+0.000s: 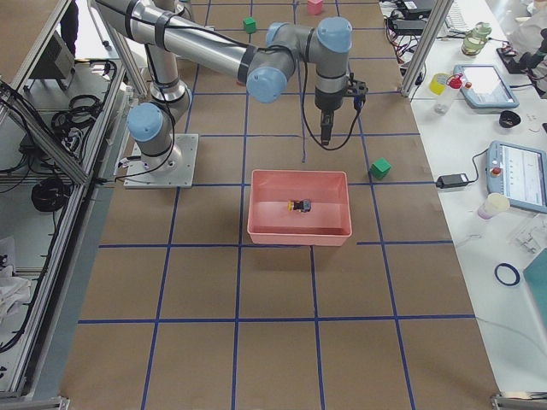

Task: Align button upright
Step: 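Move the right gripper over the pink tray toward the yellow button switch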

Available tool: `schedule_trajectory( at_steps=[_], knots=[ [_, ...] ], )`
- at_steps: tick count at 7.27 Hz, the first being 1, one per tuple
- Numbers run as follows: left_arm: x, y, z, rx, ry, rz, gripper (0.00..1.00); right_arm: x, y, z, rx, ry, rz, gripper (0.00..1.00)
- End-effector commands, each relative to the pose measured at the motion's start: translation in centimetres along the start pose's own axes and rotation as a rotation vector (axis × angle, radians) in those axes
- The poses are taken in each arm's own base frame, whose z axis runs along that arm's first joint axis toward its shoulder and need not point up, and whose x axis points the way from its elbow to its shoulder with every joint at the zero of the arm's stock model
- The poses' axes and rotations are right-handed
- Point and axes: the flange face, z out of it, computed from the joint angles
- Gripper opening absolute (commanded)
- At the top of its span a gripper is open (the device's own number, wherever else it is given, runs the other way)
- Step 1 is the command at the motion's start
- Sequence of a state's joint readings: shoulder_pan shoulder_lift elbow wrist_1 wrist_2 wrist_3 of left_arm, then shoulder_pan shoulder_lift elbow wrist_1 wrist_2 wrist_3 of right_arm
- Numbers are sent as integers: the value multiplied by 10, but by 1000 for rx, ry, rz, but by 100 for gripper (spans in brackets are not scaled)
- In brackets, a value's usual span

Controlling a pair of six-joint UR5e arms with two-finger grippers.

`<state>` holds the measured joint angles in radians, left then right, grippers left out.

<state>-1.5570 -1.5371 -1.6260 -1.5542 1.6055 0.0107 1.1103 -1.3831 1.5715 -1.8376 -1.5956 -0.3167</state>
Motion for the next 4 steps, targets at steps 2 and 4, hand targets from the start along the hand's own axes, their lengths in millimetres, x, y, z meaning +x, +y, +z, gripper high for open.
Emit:
schedule_trajectory(
  at_steps=[2, 4],
  knots=[
    [0, -1, 0, 2, -1, 0, 100, 49, 18, 103, -45, -14, -41, 100],
    [0, -1, 1, 0, -1, 0, 100, 64, 36, 157, -25, -5, -98, 100]
  ],
)
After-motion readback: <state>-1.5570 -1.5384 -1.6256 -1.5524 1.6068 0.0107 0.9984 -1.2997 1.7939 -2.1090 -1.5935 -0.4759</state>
